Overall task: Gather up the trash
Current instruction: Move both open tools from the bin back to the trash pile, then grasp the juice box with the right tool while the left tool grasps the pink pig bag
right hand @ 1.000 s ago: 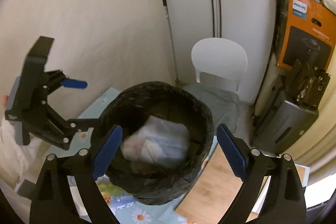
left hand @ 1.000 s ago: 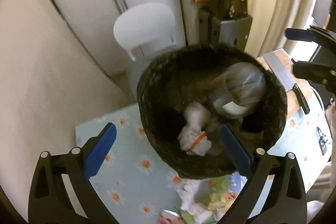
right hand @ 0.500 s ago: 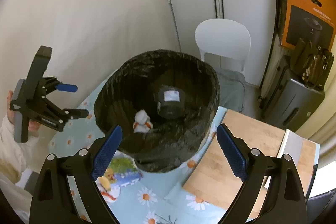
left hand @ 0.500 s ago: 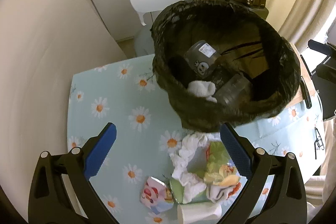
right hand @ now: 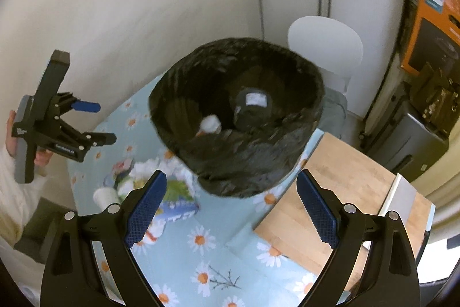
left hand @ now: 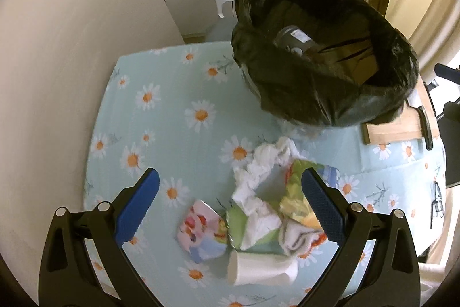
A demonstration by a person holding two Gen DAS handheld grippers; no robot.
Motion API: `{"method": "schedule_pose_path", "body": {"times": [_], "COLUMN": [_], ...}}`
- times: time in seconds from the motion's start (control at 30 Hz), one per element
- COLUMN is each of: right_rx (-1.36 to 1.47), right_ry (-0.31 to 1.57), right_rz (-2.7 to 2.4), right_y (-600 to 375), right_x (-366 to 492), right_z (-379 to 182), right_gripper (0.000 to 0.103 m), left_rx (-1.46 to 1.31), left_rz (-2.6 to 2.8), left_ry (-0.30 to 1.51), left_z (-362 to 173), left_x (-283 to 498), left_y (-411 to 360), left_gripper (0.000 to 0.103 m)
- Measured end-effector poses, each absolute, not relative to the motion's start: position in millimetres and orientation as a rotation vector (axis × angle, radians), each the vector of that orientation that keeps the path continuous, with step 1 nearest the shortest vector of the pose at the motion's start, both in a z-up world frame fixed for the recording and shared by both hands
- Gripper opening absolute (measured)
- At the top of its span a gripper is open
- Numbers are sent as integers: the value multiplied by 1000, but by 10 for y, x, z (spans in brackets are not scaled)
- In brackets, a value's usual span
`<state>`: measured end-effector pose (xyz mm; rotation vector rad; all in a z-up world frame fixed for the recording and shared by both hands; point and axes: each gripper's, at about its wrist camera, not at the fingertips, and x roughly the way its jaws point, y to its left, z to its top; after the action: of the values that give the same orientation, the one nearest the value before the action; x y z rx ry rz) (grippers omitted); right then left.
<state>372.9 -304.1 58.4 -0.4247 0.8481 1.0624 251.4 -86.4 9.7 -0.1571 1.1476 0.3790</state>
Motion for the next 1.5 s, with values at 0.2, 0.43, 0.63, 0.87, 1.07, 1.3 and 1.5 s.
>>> {"method": "schedule_pose_path", "body": {"times": [0.2,0.43,0.63,0.87,1.07,1.3,1.5], "right_rx": [-469,-474,-446,-438,-442,-404,-360], "right_ry": [857,869,890,933,984,1033,1083], "right_rz": [1092,1064,1050,1022,971,930,911], "right_y": [-3000,-2919,-2805,-2682,-2612,-2559,-2494], "right_x": [3620,3444,3194,2980,2844,2745,2780], "right_z": [531,420,343,203,35,-159,-316], "right_gripper": [87,87,87,87,88,88,88], "left_rx": [-201,-233,-224,-230,-242,-157,-166], "left_rz": [425,416,368,324,276,218,154], "left_ry": [1154,1171,1202,1233,1226,1280,1319], "left_z": [-44,-252,-403,-563,-633,-849,-1051], "left_x": [2265,2056,1932,1783,1692,1681,1666], "left_y": [-866,-727,-593,-442,-333,-318,-263], "left_gripper": [97,97,97,97,97,97,97]}}
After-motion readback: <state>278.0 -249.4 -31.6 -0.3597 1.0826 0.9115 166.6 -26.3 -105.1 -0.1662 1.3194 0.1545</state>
